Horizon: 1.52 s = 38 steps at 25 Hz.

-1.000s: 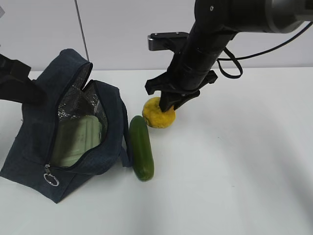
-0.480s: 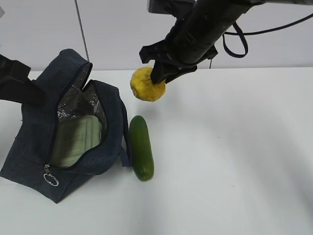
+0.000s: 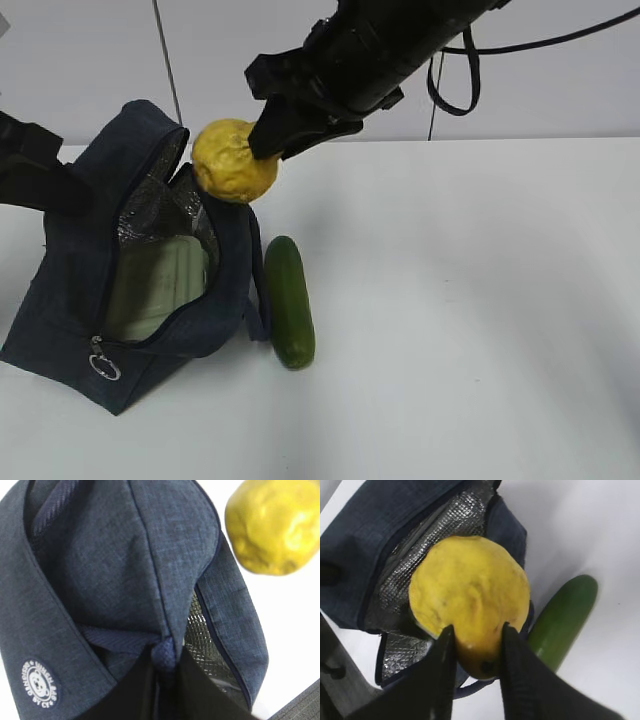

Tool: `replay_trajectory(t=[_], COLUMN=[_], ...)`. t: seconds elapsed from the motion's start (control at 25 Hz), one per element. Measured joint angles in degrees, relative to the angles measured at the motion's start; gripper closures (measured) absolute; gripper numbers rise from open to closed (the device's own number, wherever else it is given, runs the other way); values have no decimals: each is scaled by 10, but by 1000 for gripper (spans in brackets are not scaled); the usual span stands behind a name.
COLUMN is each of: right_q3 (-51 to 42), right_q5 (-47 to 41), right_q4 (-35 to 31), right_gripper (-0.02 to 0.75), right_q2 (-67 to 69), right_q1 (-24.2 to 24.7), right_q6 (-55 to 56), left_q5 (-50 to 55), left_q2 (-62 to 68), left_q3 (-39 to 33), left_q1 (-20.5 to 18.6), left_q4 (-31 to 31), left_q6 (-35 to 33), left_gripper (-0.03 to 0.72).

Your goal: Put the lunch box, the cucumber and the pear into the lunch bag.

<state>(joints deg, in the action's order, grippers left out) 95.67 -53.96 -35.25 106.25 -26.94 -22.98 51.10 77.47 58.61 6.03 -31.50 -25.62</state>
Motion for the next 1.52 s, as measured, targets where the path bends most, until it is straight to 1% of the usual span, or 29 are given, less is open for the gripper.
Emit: replay_trajectory(t=[0.36,0.64,0.88,1.08,1.16,1.32,1.4,1.52], right_q3=[0,0,1,16,28,44,53,61], right_q5=[-15,-12,22,52,55,58,58,57], right_q4=[-10,-3,-6,-6,-8,-21,-21,-7], right_gripper=[552,553,554,542,490,253,215,209], right_q2=[8,56,84,106,111,113,113,113], right_q1=[-50,-64,-90,-97,-97,-97,-97,-97], right_q6=[-37,-49,-72,-90,-105,-127,-131,-124], left_q5=[0,0,2,2,3,4,4,4], left_q2=[0,0,0,0,0,0,0,0], left_q3=[0,0,0,0,0,0,0,0], left_q1=[0,0,0,0,0,0,0,0], left_q4=[0,0,-1,-2,-2,-9,-10,-10], left_q6=[0,0,0,0,0,-4,-5,-5], left_gripper=[671,671,671,671,671,671,671,671])
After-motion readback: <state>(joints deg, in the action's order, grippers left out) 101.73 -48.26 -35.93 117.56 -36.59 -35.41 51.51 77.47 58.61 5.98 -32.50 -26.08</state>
